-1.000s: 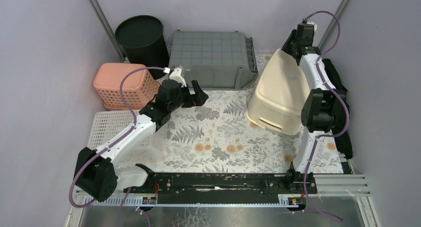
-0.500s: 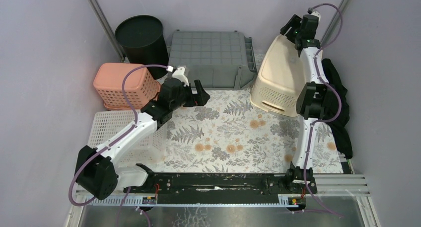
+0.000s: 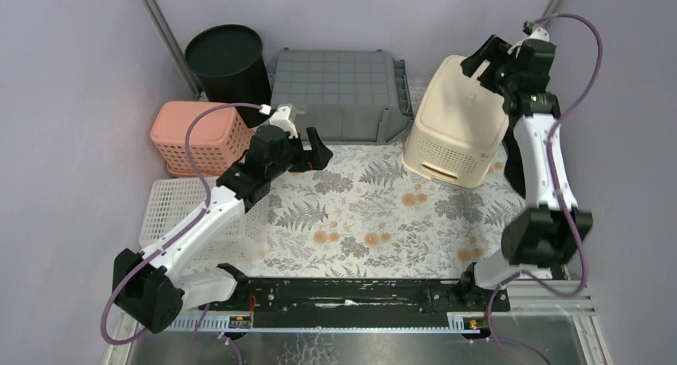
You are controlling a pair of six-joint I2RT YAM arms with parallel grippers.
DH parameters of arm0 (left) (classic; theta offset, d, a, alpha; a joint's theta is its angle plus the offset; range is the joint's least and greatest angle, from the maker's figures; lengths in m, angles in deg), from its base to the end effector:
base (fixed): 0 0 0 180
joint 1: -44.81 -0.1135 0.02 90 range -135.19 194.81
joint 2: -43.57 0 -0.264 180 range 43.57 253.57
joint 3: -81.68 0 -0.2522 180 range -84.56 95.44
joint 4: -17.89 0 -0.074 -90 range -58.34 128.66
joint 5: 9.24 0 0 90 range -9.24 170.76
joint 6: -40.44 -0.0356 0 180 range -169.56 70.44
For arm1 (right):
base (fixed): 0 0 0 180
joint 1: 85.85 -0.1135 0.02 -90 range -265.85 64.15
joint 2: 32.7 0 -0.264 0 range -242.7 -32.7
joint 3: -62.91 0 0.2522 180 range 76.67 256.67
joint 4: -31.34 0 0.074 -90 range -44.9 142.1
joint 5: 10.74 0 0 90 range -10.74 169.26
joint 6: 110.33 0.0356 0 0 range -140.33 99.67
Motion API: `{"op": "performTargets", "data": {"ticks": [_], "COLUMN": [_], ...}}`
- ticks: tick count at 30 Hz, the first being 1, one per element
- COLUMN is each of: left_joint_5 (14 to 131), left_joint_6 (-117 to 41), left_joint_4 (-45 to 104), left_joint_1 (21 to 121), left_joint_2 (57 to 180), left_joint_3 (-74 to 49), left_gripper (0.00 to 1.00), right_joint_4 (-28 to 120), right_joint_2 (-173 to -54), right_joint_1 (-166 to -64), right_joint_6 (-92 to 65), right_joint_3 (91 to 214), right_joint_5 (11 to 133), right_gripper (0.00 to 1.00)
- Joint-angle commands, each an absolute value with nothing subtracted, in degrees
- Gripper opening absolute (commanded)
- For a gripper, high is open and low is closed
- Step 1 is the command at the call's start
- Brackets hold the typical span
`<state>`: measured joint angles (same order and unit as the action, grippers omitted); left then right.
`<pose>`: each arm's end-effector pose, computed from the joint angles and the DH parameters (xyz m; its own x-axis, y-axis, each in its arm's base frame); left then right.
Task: Turn the large container upside down
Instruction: Move the container to the center of the board.
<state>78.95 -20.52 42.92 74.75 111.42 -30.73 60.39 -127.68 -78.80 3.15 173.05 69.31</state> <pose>0.2349 -0.1366 0.3101 -0.5778 -0.2271 -0.7839 0.2781 0.8483 -0.4507 0.3900 -0.0420 0.4163 -0.2367 0.4247 -0.8739 0.0531 0.9037 0.4248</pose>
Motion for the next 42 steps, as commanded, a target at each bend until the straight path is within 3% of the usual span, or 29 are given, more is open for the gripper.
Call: {"op": "performTargets", "data": {"ticks": [1,10,19,31,42], "left_joint_5": [80.66,80.9,81.49,81.36,80.83], "left_joint_6": [-21.35,-20.04,-19.32,-19.36,-19.74], "left_joint_4": [44.4,46.41,47.76,47.99,47.53], "left_joint_1": [75.05,75.0,75.3,75.48,75.93], "left_joint_2": [108.24,104.53,102.81,102.96,103.42], "left_joint_3": [-28.73,-30.2,-30.68,-31.14,-31.2], "left_gripper": [1.0,1.0,1.0,1.0,1.0], "right_joint_4": [61.33,60.57,61.92,66.83,68.64], "right_joint_2": [-114.05,-103.02,-110.68,-111.38,-115.4], "right_joint_1": [-85.35,-103.3,-104.52,-80.51,-68.66], "right_joint_6": [-0.08,-0.24,-2.17,0.81,2.06], "right_joint_3": [162.77,143.67,140.82,136.63,142.03], "right_joint_5": [63.75,68.26,80.9,83.22,83.57], "right_gripper": [0.86,0.81,0.8,0.8,0.85]}}
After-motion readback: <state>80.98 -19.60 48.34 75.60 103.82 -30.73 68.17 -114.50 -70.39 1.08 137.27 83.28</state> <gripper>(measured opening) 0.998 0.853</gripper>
